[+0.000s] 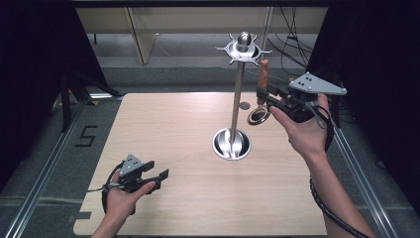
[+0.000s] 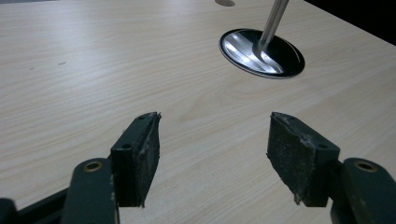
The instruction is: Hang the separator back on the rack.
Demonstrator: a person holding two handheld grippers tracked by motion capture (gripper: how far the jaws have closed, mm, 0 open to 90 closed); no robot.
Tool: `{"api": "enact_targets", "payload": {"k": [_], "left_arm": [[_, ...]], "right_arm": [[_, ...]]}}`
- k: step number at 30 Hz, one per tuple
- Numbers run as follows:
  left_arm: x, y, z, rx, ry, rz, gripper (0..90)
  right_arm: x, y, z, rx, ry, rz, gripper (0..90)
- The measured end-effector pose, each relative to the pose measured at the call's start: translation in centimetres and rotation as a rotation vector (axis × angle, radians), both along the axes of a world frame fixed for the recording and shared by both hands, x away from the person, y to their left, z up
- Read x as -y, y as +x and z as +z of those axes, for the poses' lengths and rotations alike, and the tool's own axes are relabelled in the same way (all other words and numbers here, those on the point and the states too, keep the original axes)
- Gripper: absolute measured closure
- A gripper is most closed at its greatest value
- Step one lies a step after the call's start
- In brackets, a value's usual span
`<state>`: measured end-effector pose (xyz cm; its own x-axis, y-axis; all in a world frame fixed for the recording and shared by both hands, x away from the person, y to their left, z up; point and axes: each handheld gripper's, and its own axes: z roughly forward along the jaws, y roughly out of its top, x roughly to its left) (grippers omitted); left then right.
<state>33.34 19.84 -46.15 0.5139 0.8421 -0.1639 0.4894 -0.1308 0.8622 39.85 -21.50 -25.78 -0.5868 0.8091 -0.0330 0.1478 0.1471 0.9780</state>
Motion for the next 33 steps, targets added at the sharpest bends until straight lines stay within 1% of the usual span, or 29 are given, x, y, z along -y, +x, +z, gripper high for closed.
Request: {"api": "enact_targets", "payload": {"k": [2,3,5,6,8,14,18,19,20,25,26,27,29,30,33], "left_arm": [[-0.03,0.0,0.03,0.005,0.009,-0.004,34.0],[-0.03,0.0,0.03,0.005,0.009,-0.004,34.0],[-0.03,0.0,0.04,0.005,0.01,-0.005,34.0],[-0.03,0.0,0.04,0.005,0.009,-0.005,34.0],[-0.03,-0.01,0.04,0.005,0.008,-0.006,34.0],[-0.05,0.01,0.03,0.006,0.004,-0.006,34.0],[-0.05,0.0,0.04,0.006,0.005,-0.004,34.0],[-0.04,0.0,0.05,0.005,0.005,-0.004,34.1],[-0.04,0.0,0.05,0.005,0.005,-0.005,34.1],[-0.05,0.0,0.05,0.004,0.007,-0.006,34.1],[-0.04,0.0,0.05,0.004,0.006,-0.007,34.1],[-0.04,-0.01,0.05,0.004,0.007,-0.007,34.1],[-0.06,-0.01,0.05,0.003,0.011,-0.011,34.1],[-0.04,0.0,0.05,0.002,0.01,-0.01,34.1],[-0.02,0.0,0.04,0.001,0.011,-0.01,34.1]], "right_arm": [[0.01,0.17,-0.01,0.009,0.001,0.0,68.9],[0.0,0.12,0.0,-0.005,0.005,-0.007,68.9],[0.0,0.16,0.01,-0.008,0.008,-0.01,68.9],[-0.04,0.16,-0.01,-0.018,0.018,-0.014,68.9],[-0.04,0.21,-0.03,-0.026,0.02,-0.012,68.9],[-0.18,0.25,-0.01,-0.033,0.03,-0.013,68.9],[-0.25,0.35,0.0,-0.04,0.027,-0.01,68.8],[-0.24,0.52,0.04,-0.03,0.014,-0.005,68.9],[-0.33,0.46,0.03,-0.038,0.027,-0.015,68.9],[-0.33,0.62,0.07,-0.027,0.015,-0.008,68.9],[-0.46,0.52,0.05,-0.052,0.032,-0.011,68.8],[-0.48,0.5,0.04,-0.058,0.035,-0.01,68.9],[-0.47,0.54,0.02,-0.055,0.031,-0.009,68.8],[-0.4,0.68,0.03,-0.042,0.019,-0.006,68.9],[-0.53,0.66,-0.04,-0.054,0.026,-0.009,68.9]]}}
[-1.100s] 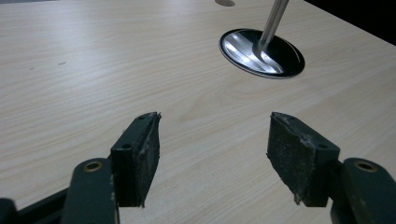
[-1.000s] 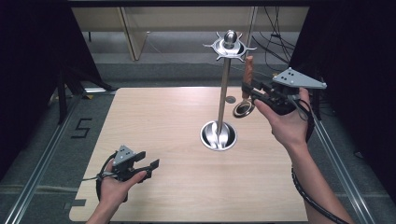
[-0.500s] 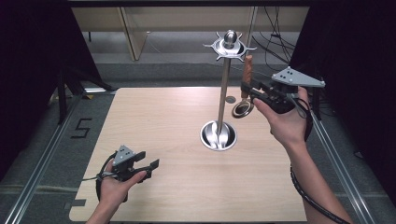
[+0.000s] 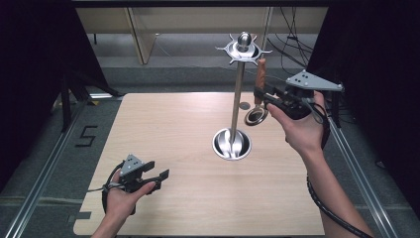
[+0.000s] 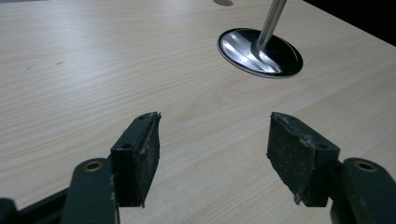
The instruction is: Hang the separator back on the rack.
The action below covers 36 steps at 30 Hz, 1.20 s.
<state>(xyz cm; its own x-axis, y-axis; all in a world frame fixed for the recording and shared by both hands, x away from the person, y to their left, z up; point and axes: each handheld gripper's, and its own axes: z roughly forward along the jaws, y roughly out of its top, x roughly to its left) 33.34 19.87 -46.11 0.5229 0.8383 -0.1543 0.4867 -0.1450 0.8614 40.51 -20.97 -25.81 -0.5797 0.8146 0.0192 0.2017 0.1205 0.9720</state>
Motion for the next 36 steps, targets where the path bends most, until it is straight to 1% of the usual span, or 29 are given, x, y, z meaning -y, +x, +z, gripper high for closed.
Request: {"api": "enact_targets", "payload": {"k": [6,7,10,11,14,18,19,21,22,23,25,27,29,31,33,36], "left_arm": [[-0.01,0.0,0.0,0.0,0.0,0.0,34.1],[0.0,0.0,0.0,0.0,0.0,-0.001,34.1],[0.01,0.01,0.0,0.0,-0.001,-0.001,34.1],[0.01,0.01,0.0,0.0,-0.001,-0.002,34.1],[0.0,0.0,0.0,-0.001,0.0,-0.001,34.1],[0.02,0.0,0.0,0.0,-0.001,-0.002,34.1],[0.01,0.0,0.01,0.0,0.0,-0.002,34.1],[0.08,-0.01,-0.04,-0.005,-0.01,0.004,34.1],[0.09,-0.01,-0.04,-0.005,-0.011,0.004,34.1],[0.08,-0.01,-0.03,-0.005,-0.01,0.003,34.1],[0.09,-0.02,-0.02,-0.005,-0.01,0.004,34.1],[0.08,-0.02,-0.02,-0.005,-0.009,0.003,34.1],[0.05,-0.02,-0.01,-0.005,-0.007,0.002,34.1],[0.01,-0.01,0.01,0.0,-0.001,-0.003,34.1],[0.0,-0.01,0.02,0.0,0.0,-0.002,34.1],[0.07,-0.01,-0.02,-0.005,-0.009,0.003,34.1]], "right_arm": [[-0.05,0.18,-0.08,-0.002,-0.003,0.006,68.8],[-0.11,0.19,-0.13,0.0,-0.003,-0.003,68.9],[-0.15,0.22,-0.15,-0.013,-0.001,0.001,68.8],[-0.1,0.3,-0.15,0.001,-0.005,0.001,68.9],[-0.21,0.38,-0.14,-0.012,-0.003,0.005,68.9],[-0.27,0.47,-0.15,-0.009,0.0,0.002,68.9],[-0.27,0.47,-0.14,-0.015,0.0,0.0,68.9],[-0.31,0.5,-0.15,-0.017,-0.002,-0.002,68.8],[-0.29,0.58,-0.16,-0.009,-0.009,0.0,68.8],[-0.4,0.56,-0.21,-0.02,-0.002,-0.004,68.8],[-0.44,0.69,-0.26,-0.023,0.001,0.001,68.8],[-0.44,0.78,-0.28,-0.015,-0.004,0.004,68.8],[-0.48,0.81,-0.28,-0.021,-0.002,-0.003,68.8],[-0.48,0.89,-0.29,-0.012,-0.007,-0.001,68.8],[-0.56,0.84,-0.32,-0.02,-0.001,-0.006,68.8],[-0.55,0.93,-0.32,-0.019,-0.001,0.0,68.8]]}}
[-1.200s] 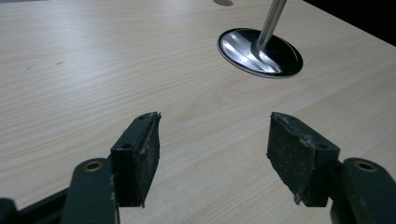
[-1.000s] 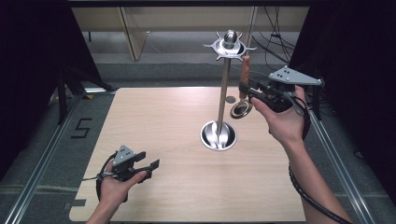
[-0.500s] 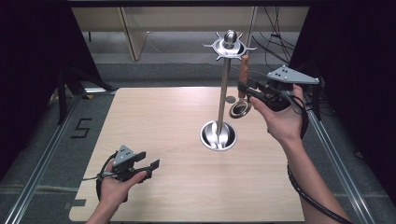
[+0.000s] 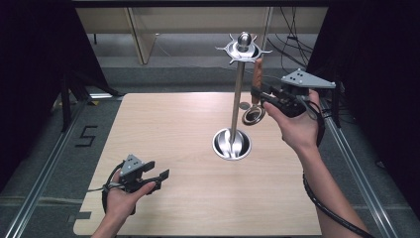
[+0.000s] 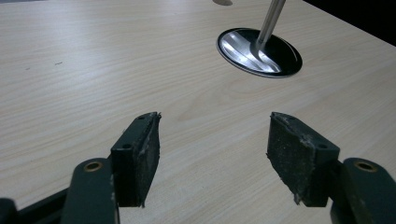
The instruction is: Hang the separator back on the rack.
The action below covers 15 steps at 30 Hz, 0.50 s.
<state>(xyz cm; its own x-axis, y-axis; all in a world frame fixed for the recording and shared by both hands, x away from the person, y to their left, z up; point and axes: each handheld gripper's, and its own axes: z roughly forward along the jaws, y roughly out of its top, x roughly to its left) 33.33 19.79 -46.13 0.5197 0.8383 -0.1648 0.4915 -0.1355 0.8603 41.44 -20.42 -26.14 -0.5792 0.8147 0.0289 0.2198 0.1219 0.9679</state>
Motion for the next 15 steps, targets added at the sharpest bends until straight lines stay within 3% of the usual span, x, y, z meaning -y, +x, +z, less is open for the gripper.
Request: {"api": "enact_targets", "payload": {"k": [3,4,9,10,12,15], "left_arm": [[0.05,-0.01,0.0,0.002,-0.005,0.0,34.1],[0.04,-0.01,0.0,0.002,-0.005,0.001,34.1],[0.03,0.0,-0.01,0.001,-0.003,0.0,34.1],[0.02,0.0,0.0,0.001,0.0,-0.001,34.1],[0.02,0.0,0.0,0.001,0.0,-0.002,34.1],[0.05,-0.01,0.0,0.002,-0.005,0.0,34.1]], "right_arm": [[-0.02,0.09,0.0,0.003,-0.007,0.0,68.8],[0.03,0.21,-0.02,0.022,-0.015,-0.001,68.8],[-0.1,0.21,-0.02,0.003,-0.007,-0.003,68.8],[-0.04,0.33,-0.03,0.022,-0.019,-0.003,68.8],[-0.2,0.25,-0.06,0.0,-0.003,-0.002,68.8],[-0.25,0.37,-0.1,0.013,-0.009,0.001,68.8]]}}
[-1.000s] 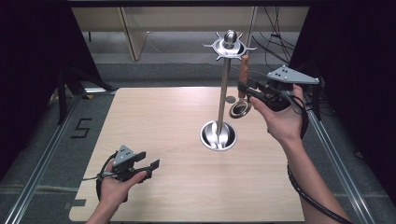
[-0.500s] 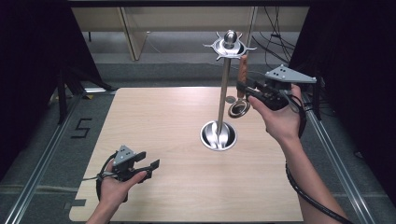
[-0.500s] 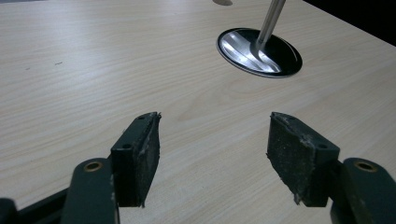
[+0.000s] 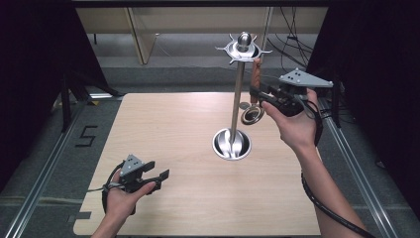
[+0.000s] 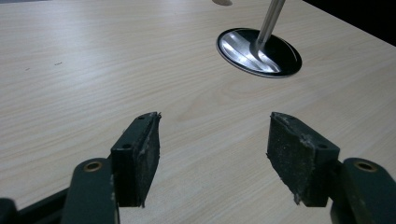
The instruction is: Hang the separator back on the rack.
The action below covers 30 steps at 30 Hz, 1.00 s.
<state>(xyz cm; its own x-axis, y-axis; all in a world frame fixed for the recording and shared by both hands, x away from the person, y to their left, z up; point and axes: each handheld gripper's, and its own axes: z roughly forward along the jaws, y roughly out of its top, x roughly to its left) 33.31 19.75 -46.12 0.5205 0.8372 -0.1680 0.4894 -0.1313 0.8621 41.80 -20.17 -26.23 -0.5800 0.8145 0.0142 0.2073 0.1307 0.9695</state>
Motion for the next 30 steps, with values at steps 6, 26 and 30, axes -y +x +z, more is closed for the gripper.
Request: {"api": "enact_targets", "payload": {"k": [6,26,30], "left_arm": [[-0.04,0.01,0.01,-0.001,0.005,-0.004,34.1],[0.0,0.01,-0.02,-0.002,0.006,-0.003,34.1],[-0.03,0.04,-0.01,0.003,0.013,-0.01,34.1]], "right_arm": [[-0.12,0.05,0.07,-0.01,0.003,-0.001,68.8],[-0.27,0.43,-0.17,-0.009,0.005,-0.001,68.7],[-0.36,0.29,-0.26,-0.031,0.011,-0.006,68.6]]}}
